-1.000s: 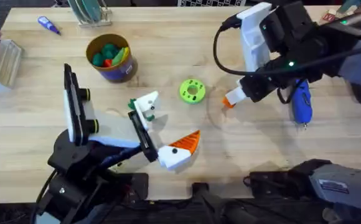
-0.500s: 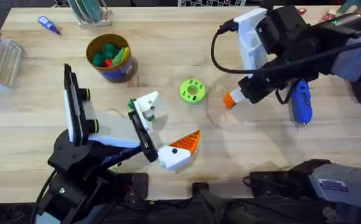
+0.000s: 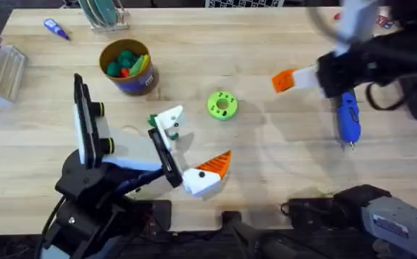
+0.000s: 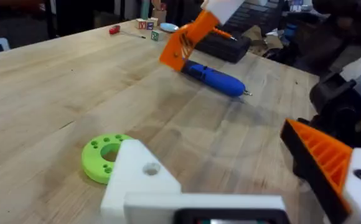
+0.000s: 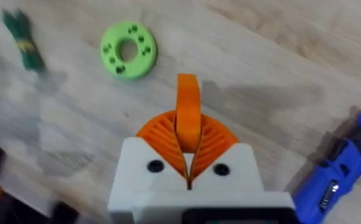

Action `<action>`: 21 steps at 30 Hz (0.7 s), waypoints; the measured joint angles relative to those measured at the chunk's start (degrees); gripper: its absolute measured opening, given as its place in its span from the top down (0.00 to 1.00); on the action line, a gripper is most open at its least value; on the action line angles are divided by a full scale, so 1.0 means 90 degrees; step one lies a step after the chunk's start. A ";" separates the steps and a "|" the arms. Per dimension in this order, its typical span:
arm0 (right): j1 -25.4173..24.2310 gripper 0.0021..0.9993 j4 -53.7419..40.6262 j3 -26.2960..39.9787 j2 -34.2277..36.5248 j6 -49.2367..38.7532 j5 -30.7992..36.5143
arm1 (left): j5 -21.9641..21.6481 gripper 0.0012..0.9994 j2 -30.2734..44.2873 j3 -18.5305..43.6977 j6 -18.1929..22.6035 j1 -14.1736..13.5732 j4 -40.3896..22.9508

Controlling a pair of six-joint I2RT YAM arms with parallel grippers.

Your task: Pick up the gripper from the table and insert it into the empty holder that is missing its gripper. Then pick up a screw, insert it into the mounting hole, and use the screwdriver to tighten it. Finally, clean up the table by picking up the vegetable and placing it into the bucket.

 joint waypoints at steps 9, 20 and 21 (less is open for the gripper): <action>-0.0774 0.99 0.2261 -0.1790 -0.0703 0.1350 -0.2758 | 0.0000 0.01 0.0001 0.0000 0.0000 0.0000 0.0000; -0.0572 0.99 0.4735 -0.3352 0.0073 0.3506 -0.6000 | -0.0002 0.01 0.0002 0.0000 0.0000 0.0000 0.0000; -0.0508 0.99 0.4824 -0.3352 0.0180 0.3582 -0.6152 | -0.0002 0.01 0.0000 0.0000 0.0000 0.0000 0.0000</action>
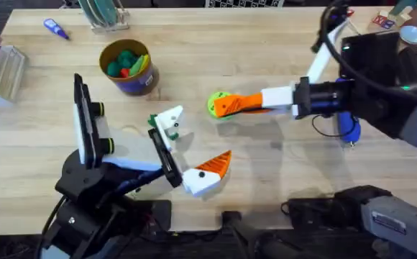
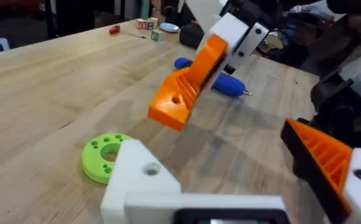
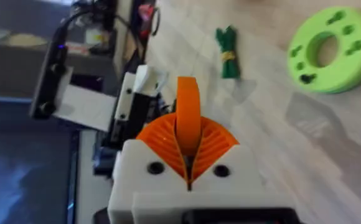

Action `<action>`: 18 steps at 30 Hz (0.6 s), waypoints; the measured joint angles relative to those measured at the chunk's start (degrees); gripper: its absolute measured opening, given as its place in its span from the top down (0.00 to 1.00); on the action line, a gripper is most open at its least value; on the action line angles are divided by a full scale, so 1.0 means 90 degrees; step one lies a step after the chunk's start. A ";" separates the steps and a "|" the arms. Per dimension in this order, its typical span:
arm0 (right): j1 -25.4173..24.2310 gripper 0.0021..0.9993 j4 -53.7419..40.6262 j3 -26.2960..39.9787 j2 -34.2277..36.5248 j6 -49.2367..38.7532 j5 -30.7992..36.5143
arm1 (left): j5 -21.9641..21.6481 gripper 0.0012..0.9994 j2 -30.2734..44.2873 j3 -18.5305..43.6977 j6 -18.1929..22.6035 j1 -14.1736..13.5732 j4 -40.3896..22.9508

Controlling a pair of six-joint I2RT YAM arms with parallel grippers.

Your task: Pick up the gripper from the table and insert it into the empty holder that is missing its gripper. Then pick up a screw, insert it into the mounting hole, and use the screwdriver to tighten it. Finally, clean up the table by picking up the vegetable and placing it into the bucket.

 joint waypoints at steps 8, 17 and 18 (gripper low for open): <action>0.0589 0.99 0.1177 -0.0002 0.0808 0.0855 -0.0715 | 0.0000 0.01 0.0002 0.0000 0.0002 0.0000 0.0000; 0.1091 0.99 0.2461 -0.0005 0.1233 0.1848 -0.1111 | 0.0000 0.01 0.0001 0.0000 0.0000 0.0000 0.0000; 0.1114 0.99 0.2472 -0.0005 0.1233 0.1922 -0.1127 | 0.0000 0.01 0.0002 0.0000 0.0000 0.0000 0.0000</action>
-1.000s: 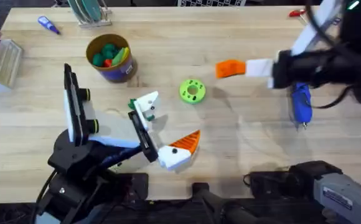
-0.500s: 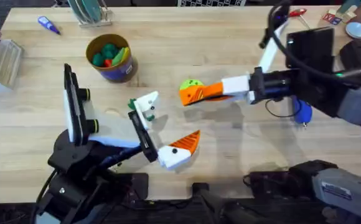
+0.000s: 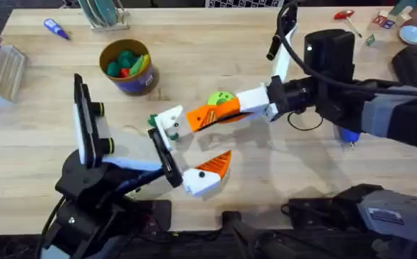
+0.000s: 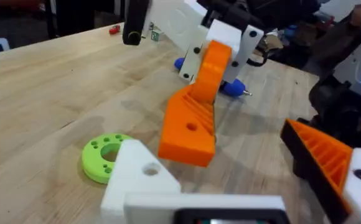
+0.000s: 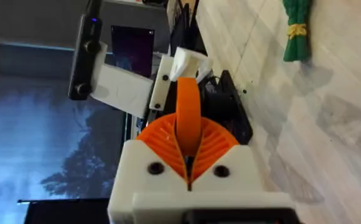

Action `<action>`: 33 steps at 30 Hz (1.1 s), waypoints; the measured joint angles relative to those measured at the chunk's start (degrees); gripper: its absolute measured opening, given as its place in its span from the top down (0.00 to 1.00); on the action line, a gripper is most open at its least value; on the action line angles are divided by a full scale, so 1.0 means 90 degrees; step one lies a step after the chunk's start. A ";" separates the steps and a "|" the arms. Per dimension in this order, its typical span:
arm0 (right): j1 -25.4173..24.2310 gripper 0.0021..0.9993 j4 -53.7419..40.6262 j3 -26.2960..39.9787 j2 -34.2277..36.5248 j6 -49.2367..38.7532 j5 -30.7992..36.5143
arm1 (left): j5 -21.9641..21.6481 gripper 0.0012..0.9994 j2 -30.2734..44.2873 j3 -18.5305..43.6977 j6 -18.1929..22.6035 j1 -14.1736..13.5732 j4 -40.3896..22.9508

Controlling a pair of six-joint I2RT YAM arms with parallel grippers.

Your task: Pick up the gripper from the table and insert it into the empty holder that is missing its gripper. Then pick up a screw, insert it into the mounting hole, and use the screwdriver to tighten it. Finally, clean up the table by picking up the vegetable and placing it into the bucket.

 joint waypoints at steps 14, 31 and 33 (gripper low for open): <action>0.0204 0.99 0.0082 0.0000 0.0069 0.0516 0.0168 | 0.0002 0.01 -0.0002 0.0000 0.0000 0.0000 0.0000; 0.0480 0.99 0.1446 0.0000 0.0713 0.1659 0.0272 | -0.0128 0.01 0.0000 0.0000 -0.0007 0.0015 -0.0007; 0.0541 0.99 0.1652 0.0000 0.0783 0.1806 0.0318 | -0.0190 0.01 0.0000 0.0000 -0.0007 0.0032 -0.0007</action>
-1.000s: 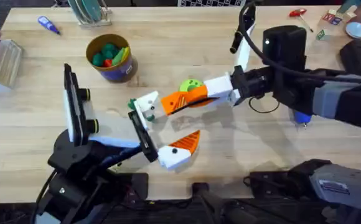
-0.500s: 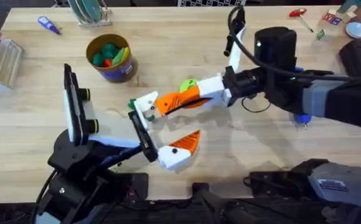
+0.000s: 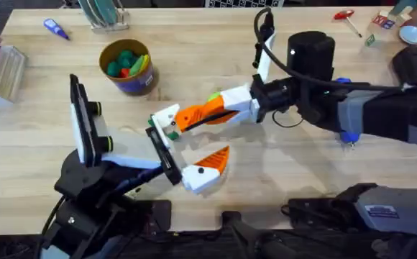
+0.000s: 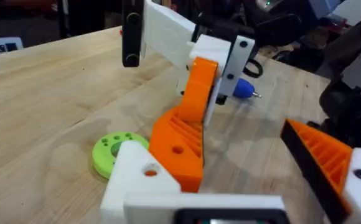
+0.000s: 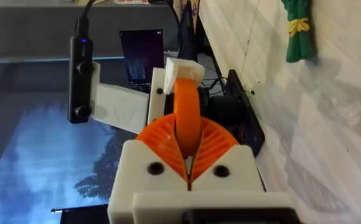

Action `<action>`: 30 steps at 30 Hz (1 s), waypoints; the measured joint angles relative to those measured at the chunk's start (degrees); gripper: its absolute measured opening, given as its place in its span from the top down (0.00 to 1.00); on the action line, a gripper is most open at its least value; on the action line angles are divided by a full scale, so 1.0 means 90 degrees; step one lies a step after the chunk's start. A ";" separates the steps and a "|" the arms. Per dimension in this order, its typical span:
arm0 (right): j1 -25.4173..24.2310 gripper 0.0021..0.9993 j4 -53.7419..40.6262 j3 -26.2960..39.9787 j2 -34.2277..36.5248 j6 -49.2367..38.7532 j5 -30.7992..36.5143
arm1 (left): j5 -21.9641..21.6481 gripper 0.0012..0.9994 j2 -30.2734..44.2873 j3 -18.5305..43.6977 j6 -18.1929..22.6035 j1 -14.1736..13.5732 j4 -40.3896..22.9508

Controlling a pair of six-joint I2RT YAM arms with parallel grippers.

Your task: Pick up the gripper from the table and insert it into the empty holder that is missing its gripper. Then pick up a screw, insert it into the mounting hole, and use the screwdriver to tighten it. Finally, clean up the table by picking up the vegetable and placing it into the bucket.

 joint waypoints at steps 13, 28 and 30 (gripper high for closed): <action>0.0451 0.99 0.1298 0.0062 0.0608 0.1087 0.0380 | 0.0048 0.01 0.0000 0.0002 -0.0069 0.0000 -0.0007; 0.0815 0.99 0.1306 0.0413 0.0808 0.1235 0.1070 | -0.0369 0.01 0.0000 0.0005 -0.0097 0.0102 -0.0007; 0.0815 0.99 0.1305 0.0415 0.0808 0.1213 0.1073 | -0.0371 0.01 0.0000 0.0005 -0.0097 0.0102 -0.0007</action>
